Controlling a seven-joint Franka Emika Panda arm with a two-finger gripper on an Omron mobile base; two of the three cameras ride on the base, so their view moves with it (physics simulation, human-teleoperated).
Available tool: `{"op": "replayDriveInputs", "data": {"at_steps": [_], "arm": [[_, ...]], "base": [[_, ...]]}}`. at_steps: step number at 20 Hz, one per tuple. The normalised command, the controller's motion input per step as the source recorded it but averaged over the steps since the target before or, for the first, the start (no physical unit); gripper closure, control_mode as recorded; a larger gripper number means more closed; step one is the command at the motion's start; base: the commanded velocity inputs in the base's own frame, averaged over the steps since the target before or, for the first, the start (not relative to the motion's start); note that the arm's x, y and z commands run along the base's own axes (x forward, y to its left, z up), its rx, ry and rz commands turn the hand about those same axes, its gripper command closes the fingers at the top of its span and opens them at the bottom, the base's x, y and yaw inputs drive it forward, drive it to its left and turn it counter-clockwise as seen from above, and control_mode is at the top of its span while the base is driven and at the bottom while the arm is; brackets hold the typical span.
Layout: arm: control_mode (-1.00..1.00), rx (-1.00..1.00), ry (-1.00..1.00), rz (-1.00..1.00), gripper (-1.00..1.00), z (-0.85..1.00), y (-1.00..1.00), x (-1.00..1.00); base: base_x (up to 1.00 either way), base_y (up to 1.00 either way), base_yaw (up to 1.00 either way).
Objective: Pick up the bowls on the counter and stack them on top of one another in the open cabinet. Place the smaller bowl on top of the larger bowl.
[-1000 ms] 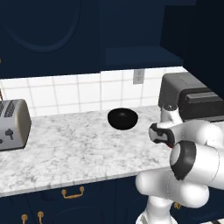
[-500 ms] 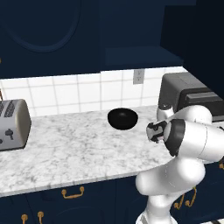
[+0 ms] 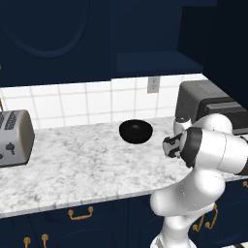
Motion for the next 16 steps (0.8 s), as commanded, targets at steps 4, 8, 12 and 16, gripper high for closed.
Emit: {"op": "replayDriveInputs", "data": {"at_steps": [4,8,12,16], "arm": [[-1.0,0.0,-0.04,0.0,1.0,0.06,0.0,-0.08],[-1.0,-0.08,-0.25,0.07,1.0,0.61,0.31,-0.3],[-1.0,-0.17,-0.2,0.14,1.0,0.76,0.64,-0.14],[-1.0,-0.27,-0.34,0.28,1.0,0.82,0.71,0.0]], "base": [[0.0,0.0,0.0],[0.0,0.0,0.0],[0.0,0.0,0.0],[0.0,0.0,0.0]]}}
